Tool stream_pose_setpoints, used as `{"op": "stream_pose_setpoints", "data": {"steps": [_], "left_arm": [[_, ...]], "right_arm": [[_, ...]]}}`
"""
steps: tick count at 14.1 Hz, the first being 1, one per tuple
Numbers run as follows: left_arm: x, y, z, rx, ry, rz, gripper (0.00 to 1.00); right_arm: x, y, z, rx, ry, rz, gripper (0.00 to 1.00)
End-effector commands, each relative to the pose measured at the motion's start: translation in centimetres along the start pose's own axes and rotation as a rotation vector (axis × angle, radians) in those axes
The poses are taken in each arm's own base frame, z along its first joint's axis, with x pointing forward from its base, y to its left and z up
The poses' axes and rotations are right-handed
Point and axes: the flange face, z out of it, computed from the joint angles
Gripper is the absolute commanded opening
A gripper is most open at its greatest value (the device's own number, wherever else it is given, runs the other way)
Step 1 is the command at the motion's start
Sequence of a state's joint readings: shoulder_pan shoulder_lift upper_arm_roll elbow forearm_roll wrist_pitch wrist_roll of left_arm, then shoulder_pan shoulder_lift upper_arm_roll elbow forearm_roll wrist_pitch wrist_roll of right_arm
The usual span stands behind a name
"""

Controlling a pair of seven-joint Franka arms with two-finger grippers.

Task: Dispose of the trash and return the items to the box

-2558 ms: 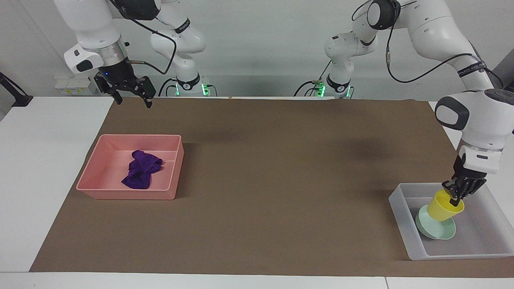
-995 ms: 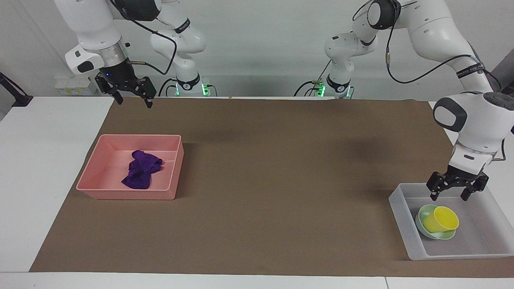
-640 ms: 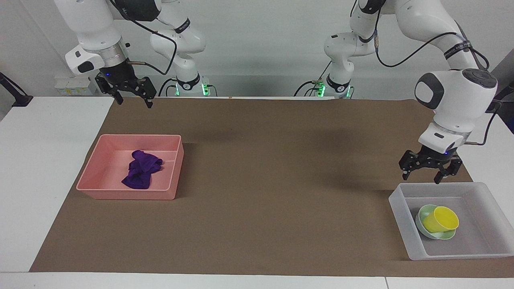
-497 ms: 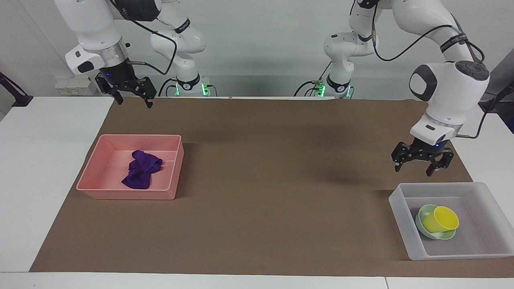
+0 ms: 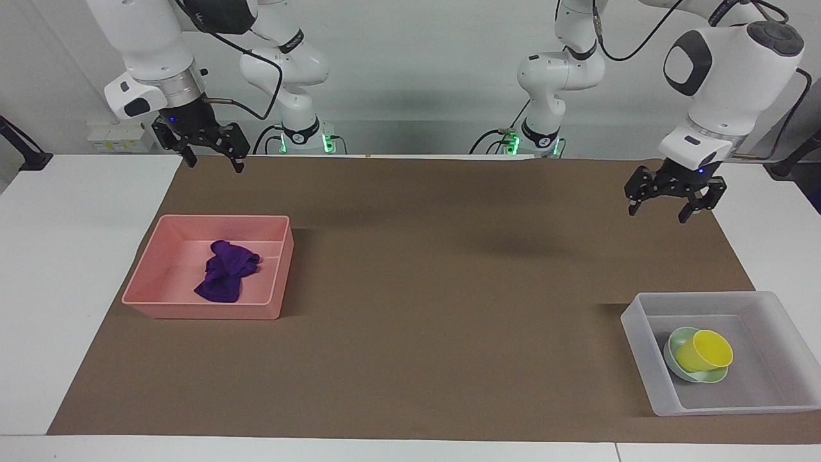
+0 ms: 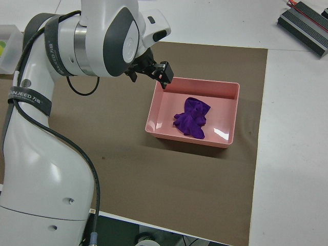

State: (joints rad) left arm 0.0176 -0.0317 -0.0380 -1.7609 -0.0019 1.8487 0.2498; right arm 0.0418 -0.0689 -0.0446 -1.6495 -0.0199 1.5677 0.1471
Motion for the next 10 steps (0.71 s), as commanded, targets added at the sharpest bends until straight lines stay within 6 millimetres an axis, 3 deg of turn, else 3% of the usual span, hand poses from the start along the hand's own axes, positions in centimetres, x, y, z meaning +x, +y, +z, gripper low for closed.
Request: {"op": "stream_pose_setpoints", "data": {"steps": [1, 3, 6, 10], "left_arm": [[0.5, 0.2, -2.6, 0.013, -0.023, -0.044, 1.00], [0.7, 0.0, -3.6, 0.017, -0.040, -0.048, 1.00], [0.7, 0.4, -3.7, 0.020, -0.045, -0.161, 1.00], [0.2, 1.2, -4.0, 0.018, -0.047, -0.163, 1.00]], "right_arm": [[-0.6, 0.5, 0.0, 0.009, 0.004, -0.018, 1.00], [-0.6, 0.5, 0.0, 0.009, 0.004, -0.018, 1.00], [-0.6, 0.5, 0.0, 0.009, 0.004, -0.018, 1.00], [-0.6, 0.5, 0.0, 0.009, 0.004, -0.017, 1.00]]}}
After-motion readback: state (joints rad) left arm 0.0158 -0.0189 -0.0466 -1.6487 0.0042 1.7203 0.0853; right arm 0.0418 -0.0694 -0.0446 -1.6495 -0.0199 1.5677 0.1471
